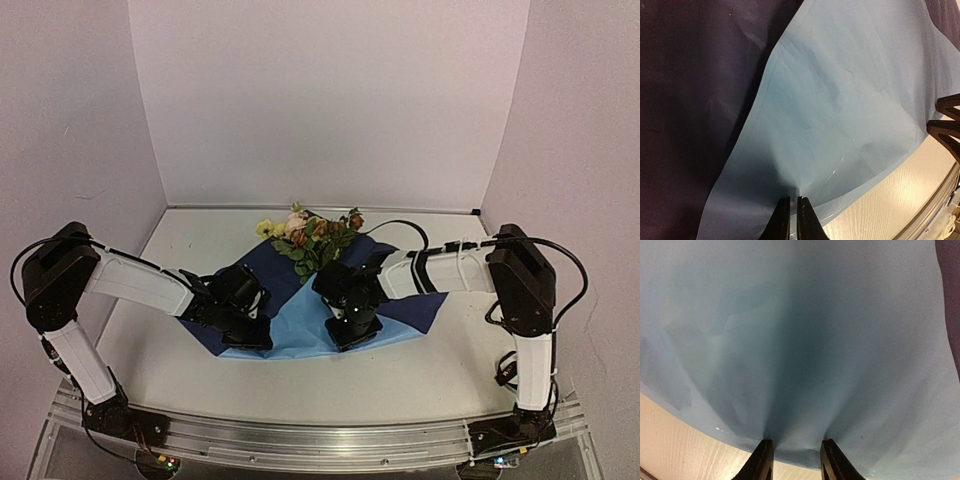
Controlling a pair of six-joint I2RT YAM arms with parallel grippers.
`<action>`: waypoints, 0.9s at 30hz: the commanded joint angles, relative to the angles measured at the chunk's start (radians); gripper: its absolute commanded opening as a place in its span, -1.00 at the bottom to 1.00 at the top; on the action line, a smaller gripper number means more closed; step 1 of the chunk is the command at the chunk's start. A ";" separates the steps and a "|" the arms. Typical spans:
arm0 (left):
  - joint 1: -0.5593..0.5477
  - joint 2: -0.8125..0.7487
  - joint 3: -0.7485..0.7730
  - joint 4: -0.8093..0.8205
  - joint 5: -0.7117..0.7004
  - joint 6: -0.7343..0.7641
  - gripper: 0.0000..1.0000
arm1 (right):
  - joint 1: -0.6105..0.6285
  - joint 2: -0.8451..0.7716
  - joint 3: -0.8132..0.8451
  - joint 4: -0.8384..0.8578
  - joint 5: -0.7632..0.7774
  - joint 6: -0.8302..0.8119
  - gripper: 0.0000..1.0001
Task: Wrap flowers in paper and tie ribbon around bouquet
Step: Press the fold line of the 1/4-folded wrapping paper.
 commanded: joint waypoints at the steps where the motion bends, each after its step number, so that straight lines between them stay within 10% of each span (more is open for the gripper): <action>1: 0.017 -0.004 -0.029 0.003 -0.011 0.002 -0.87 | 0.000 -0.004 -0.018 0.008 0.085 -0.027 -0.29; 27: 0.078 -0.036 -0.081 -0.039 -0.007 0.024 -0.94 | -0.204 -0.328 -0.501 0.131 0.042 0.013 -0.05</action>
